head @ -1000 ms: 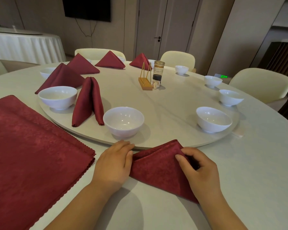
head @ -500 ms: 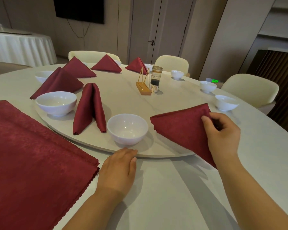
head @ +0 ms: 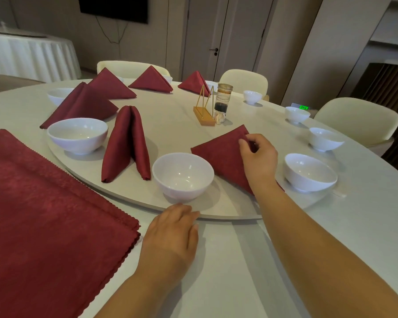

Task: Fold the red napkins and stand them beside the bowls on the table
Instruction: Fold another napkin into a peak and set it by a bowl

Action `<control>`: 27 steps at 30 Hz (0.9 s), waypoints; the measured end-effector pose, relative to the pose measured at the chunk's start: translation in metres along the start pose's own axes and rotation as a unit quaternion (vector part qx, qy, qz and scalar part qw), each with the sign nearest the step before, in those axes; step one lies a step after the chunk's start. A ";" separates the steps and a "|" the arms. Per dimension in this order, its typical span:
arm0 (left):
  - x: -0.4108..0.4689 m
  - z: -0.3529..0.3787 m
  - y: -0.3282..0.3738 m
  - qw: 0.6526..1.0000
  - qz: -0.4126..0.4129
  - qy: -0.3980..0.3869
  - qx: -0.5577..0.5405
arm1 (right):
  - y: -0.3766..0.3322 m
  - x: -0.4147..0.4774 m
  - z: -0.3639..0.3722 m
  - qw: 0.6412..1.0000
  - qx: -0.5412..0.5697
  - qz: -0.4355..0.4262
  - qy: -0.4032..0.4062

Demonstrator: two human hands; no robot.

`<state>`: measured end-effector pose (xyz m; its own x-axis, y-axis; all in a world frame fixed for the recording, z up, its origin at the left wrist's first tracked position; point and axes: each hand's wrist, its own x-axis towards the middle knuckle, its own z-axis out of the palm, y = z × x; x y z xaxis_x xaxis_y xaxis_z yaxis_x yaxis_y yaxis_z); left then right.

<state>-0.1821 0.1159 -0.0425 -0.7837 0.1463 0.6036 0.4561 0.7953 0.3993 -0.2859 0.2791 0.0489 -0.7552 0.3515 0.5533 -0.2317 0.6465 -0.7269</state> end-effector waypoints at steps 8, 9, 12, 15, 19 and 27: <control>0.000 0.002 0.000 0.999 0.019 0.017 0.024 | 0.014 -0.005 -0.006 0.996 -0.048 0.013 -0.073; 0.000 0.002 0.000 0.999 0.017 0.014 0.026 | 0.016 -0.006 -0.007 0.994 -0.066 0.005 -0.085; 0.000 0.005 -0.002 0.999 0.013 0.024 0.030 | 0.020 -0.011 -0.012 0.989 -0.109 -0.008 -0.104; 0.000 0.006 -0.003 0.999 0.020 0.036 0.030 | 0.023 -0.019 -0.016 0.983 -0.139 -0.012 -0.118; 0.000 0.006 -0.003 0.997 0.033 0.046 0.044 | 0.030 -0.030 -0.020 0.978 -0.163 0.008 -0.128; 0.002 0.006 -0.002 0.997 0.031 0.042 0.049 | 0.029 -0.031 -0.007 0.977 -0.171 0.052 -0.116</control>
<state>-0.1869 0.1180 -0.0463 -0.7149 0.1506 0.6828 0.4559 0.8408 0.2919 -0.2649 0.2918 0.0131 -0.8912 0.2901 0.3488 0.0417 0.8180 -0.5737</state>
